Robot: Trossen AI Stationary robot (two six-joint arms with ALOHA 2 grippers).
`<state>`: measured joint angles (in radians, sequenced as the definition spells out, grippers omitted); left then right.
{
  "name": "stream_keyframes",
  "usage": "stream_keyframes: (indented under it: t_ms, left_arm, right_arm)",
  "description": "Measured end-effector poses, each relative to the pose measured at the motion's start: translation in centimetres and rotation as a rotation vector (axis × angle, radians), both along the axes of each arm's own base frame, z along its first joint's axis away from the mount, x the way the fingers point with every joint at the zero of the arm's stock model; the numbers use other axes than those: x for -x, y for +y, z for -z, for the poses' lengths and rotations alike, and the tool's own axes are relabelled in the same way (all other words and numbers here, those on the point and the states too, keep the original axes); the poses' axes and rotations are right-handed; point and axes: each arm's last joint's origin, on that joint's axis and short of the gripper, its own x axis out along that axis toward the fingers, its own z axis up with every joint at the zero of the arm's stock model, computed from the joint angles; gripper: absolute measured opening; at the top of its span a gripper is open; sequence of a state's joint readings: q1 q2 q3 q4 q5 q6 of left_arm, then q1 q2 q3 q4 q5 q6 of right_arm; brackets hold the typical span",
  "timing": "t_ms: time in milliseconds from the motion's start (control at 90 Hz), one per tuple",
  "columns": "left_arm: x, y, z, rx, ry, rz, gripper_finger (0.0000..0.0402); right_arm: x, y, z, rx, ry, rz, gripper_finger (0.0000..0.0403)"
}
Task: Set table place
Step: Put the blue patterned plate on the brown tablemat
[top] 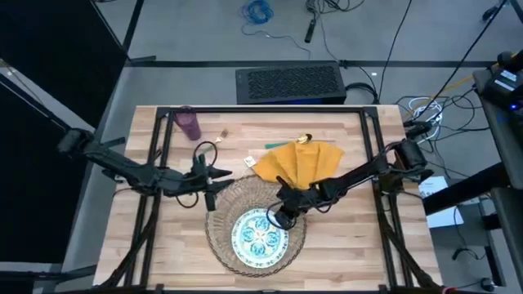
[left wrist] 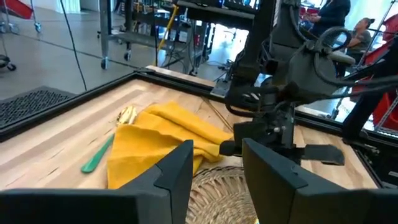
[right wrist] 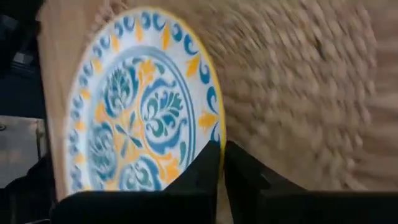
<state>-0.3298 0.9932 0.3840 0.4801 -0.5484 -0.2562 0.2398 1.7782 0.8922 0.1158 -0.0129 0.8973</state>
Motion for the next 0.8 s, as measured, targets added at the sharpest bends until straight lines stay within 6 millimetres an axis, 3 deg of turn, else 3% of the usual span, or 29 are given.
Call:
stream_keyframes:
  t_ms: [156,800]
  left_arm:
    - [0.0,0.0,0.0,0.001,0.001,0.008,0.0121]
    - [0.0,-0.1,0.0,0.003,0.003,0.025,0.0121]
  right_arm:
    - [-0.8,-0.7,-1.1,0.056,0.029,-0.005,0.0000]
    - [-1.7,-5.1,-1.5,0.152,0.026,0.069,0.0000]
